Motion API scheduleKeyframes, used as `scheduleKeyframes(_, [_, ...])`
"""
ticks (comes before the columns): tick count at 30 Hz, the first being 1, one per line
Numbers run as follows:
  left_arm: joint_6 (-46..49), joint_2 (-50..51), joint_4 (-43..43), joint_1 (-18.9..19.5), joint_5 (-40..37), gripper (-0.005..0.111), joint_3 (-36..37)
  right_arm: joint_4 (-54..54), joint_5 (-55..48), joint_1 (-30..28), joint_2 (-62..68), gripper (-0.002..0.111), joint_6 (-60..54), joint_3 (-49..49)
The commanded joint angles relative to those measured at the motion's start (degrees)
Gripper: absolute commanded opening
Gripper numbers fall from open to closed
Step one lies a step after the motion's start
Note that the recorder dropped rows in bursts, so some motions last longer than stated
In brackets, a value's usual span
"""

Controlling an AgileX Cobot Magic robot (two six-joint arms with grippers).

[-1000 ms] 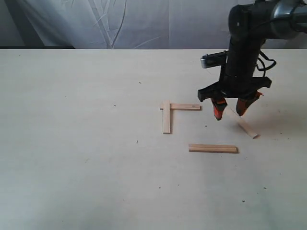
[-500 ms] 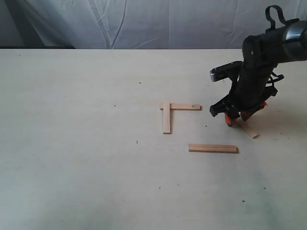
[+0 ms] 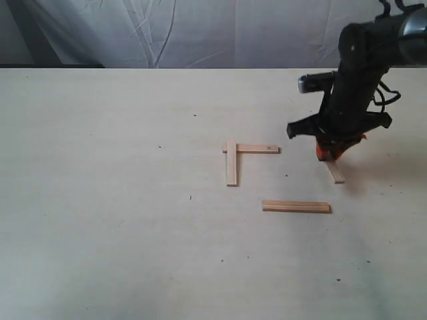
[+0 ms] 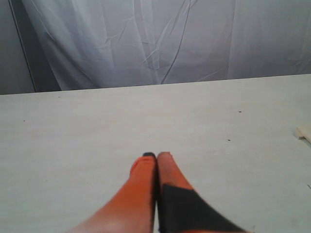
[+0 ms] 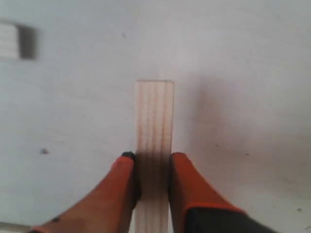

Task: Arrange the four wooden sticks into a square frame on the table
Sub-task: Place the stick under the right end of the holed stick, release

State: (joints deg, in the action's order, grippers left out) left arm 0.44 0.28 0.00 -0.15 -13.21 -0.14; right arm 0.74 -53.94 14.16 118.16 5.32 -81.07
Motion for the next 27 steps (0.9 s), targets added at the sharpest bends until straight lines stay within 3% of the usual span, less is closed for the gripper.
scheduleKeyframes(1, [-0.02, -0.28, -0.35, -0.42, -0.05, 0.000, 0.14, 9.40, -0.98, 2.59, -1.53, 0.001, 3.86, -3.56])
scheduleKeyframes(9, [-0.02, -0.28, -0.35, -0.42, -0.05, 0.000, 0.14, 8.80, 7.41, 10.02, 2.78, 0.001, 12.97, -3.56])
scheduleKeyframes(27, [-0.02, -0.28, -0.35, -0.42, -0.05, 0.000, 0.14, 3.19, 9.17, 10.47, 5.74, 0.001, 18.97, -4.44])
